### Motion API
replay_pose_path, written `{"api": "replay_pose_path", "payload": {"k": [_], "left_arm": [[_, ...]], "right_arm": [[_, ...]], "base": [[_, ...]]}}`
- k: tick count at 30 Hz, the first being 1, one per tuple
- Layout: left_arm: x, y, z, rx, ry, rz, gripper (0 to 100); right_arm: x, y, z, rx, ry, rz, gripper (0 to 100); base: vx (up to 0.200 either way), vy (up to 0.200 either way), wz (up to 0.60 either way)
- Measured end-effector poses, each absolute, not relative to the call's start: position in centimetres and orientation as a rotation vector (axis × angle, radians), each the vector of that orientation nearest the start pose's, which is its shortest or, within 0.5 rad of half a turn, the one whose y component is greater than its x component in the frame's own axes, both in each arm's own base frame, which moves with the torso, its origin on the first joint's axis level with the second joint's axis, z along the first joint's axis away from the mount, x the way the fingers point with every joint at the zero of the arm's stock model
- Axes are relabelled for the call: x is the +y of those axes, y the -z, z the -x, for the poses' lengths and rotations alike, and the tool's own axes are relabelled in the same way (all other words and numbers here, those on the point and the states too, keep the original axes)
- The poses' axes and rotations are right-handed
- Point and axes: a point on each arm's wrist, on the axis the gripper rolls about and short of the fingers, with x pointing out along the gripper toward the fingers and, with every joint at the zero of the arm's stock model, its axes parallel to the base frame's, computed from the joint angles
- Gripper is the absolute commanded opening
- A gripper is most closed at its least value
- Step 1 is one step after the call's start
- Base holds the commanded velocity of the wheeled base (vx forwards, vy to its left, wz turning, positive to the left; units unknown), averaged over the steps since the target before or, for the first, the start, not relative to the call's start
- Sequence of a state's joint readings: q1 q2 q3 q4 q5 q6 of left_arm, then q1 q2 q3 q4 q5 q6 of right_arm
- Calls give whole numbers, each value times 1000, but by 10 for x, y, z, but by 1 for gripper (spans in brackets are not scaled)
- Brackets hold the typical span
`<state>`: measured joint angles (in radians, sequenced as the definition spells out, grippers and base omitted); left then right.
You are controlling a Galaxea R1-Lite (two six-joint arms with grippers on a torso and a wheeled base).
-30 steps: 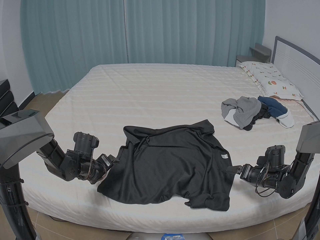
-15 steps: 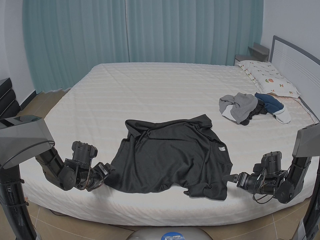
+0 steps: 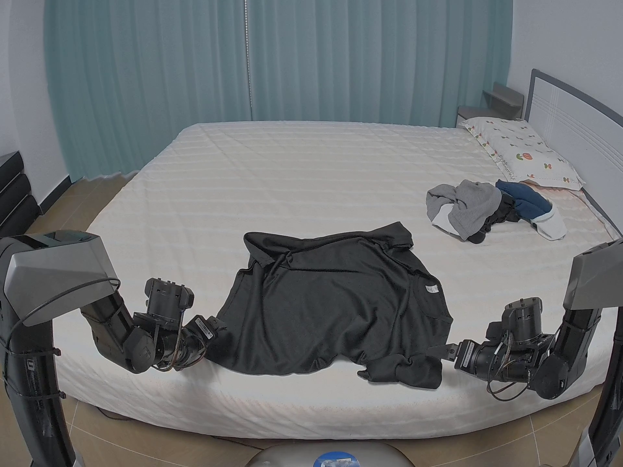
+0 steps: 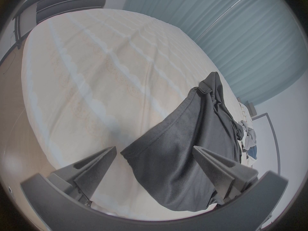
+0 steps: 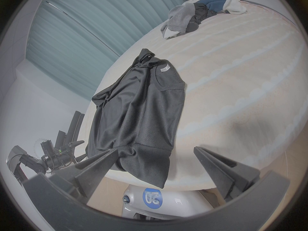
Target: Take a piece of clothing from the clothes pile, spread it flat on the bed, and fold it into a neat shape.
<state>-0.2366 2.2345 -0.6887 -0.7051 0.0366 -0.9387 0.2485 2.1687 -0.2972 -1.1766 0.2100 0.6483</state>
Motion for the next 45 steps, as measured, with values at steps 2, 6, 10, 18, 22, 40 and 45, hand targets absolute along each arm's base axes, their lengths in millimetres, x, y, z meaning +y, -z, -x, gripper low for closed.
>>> {"api": "replay_pose_path", "payload": {"k": [2, 6, 10, 18, 22, 40, 45], "left_arm": [[-77, 12, -326, 847, -214, 767, 100], [-78, 13, -329, 842, -211, 768, 0], [-79, 13, -330, 842, -212, 768, 0], [-75, 11, -329, 840, -224, 771, 0], [-73, 5, -326, 846, -232, 771, 0], [-71, 3, -316, 873, -258, 801, 0], [-71, 5, -316, 855, -253, 808, 0]], "right_arm": [[71, 7, -259, 819, -197, -596, 100], [73, 8, -259, 820, -203, -594, 100], [74, 11, -260, 823, -204, -583, 100], [78, 15, -264, 760, -229, -587, 100], [81, 20, -264, 767, -237, -585, 100], [86, 47, -275, 702, -217, -574, 0], [85, 52, -281, 661, -183, -578, 0]], "base": [[0, 0, 0], [0, 0, 0], [0, 0, 0], [0, 0, 0], [0, 0, 0], [0, 0, 0], [0, 0, 0]]}}
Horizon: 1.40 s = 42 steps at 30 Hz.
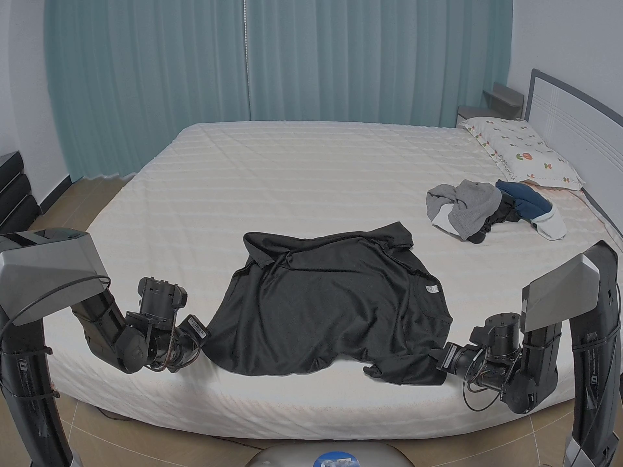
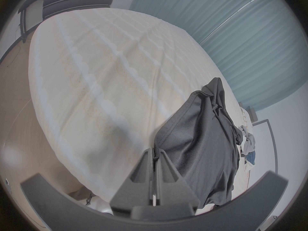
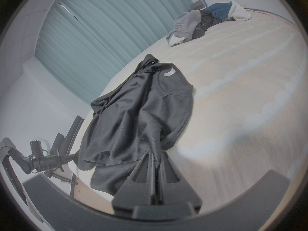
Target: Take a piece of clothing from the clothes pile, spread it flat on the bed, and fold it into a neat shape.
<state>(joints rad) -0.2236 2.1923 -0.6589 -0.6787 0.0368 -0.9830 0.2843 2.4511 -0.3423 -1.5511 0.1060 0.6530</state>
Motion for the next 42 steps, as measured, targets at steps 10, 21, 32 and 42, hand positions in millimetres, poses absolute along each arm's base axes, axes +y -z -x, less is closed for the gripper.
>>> {"api": "replay_pose_path", "payload": {"k": [10, 21, 32, 42], "left_arm": [[-66, 10, -311, 803, -239, 831, 0], [-58, 11, -307, 747, -241, 878, 0], [-57, 15, -304, 732, -232, 879, 0], [-57, 17, -303, 737, -231, 875, 0]], "right_arm": [[86, 25, -293, 549, -156, -703, 0], [85, -6, -323, 423, -189, -681, 0], [95, -19, -384, 348, -210, -681, 0], [93, 16, -407, 376, -183, -673, 100]], "base": [[0, 0, 0], [0, 0, 0], [0, 0, 0], [0, 0, 0]]}}
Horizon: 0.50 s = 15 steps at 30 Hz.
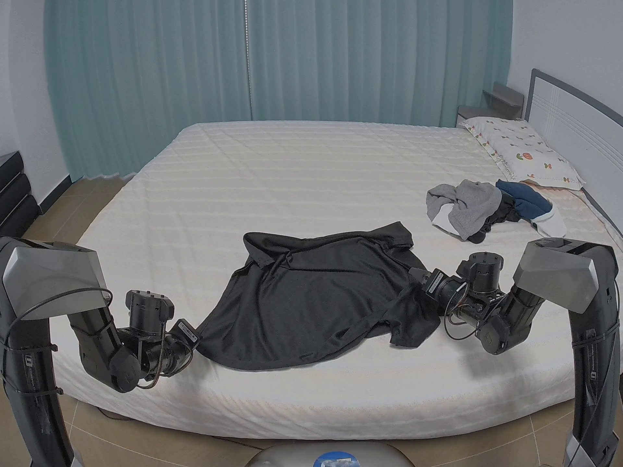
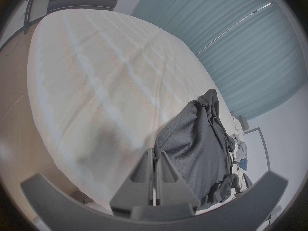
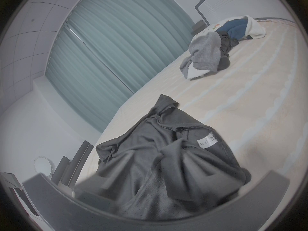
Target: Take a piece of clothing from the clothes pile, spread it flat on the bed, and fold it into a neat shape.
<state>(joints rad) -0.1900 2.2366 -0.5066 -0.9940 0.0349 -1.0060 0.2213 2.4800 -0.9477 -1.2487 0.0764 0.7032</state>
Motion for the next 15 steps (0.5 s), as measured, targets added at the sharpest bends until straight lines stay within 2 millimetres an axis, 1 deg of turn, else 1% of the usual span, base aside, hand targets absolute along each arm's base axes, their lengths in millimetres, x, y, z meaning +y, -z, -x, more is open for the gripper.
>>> {"api": "replay_pose_path", "payload": {"k": [4, 7, 12, 15], "left_arm": [[-57, 18, -303, 738, -231, 875, 0], [-57, 18, -303, 739, -231, 875, 0], [-57, 18, -302, 740, -231, 874, 0], [-57, 18, -303, 740, -231, 875, 0]], "right_arm": [[84, 12, -408, 364, -165, -677, 100], [74, 2, -404, 352, -154, -682, 100], [61, -12, -384, 409, -186, -687, 100], [56, -16, -369, 514, -208, -680, 100]], "base": [[0, 0, 0], [0, 0, 0], [0, 0, 0], [0, 0, 0]]}}
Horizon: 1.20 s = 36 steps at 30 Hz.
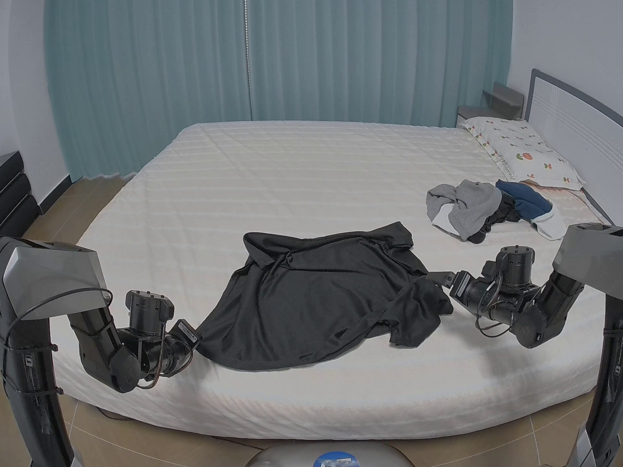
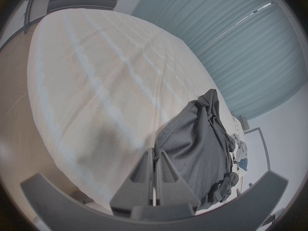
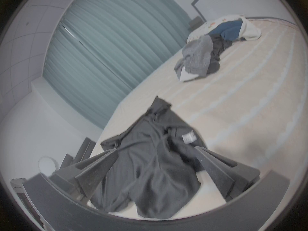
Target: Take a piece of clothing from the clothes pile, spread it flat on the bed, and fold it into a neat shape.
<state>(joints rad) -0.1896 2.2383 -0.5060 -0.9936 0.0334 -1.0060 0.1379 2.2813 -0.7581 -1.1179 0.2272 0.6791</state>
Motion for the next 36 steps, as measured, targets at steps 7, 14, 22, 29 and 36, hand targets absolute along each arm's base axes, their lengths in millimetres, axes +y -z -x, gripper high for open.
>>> {"api": "replay_pose_path", "payload": {"k": [7, 14, 22, 29, 36], "left_arm": [[-57, 18, -303, 741, -231, 876, 0], [-57, 18, -302, 742, -230, 876, 0], [-57, 18, -303, 742, -229, 875, 0], [-57, 18, -303, 742, -228, 874, 0], [-57, 18, -303, 742, -229, 875, 0]], "right_arm": [[51, -13, -344, 797, -218, -662, 100], [55, 2, -341, 857, -228, -590, 100], [63, 12, -345, 859, -244, -588, 0], [69, 21, -353, 822, -236, -573, 0], [69, 27, -354, 829, -200, -556, 0]], "base": [[0, 0, 0], [0, 0, 0], [0, 0, 0], [0, 0, 0], [0, 0, 0]]}}
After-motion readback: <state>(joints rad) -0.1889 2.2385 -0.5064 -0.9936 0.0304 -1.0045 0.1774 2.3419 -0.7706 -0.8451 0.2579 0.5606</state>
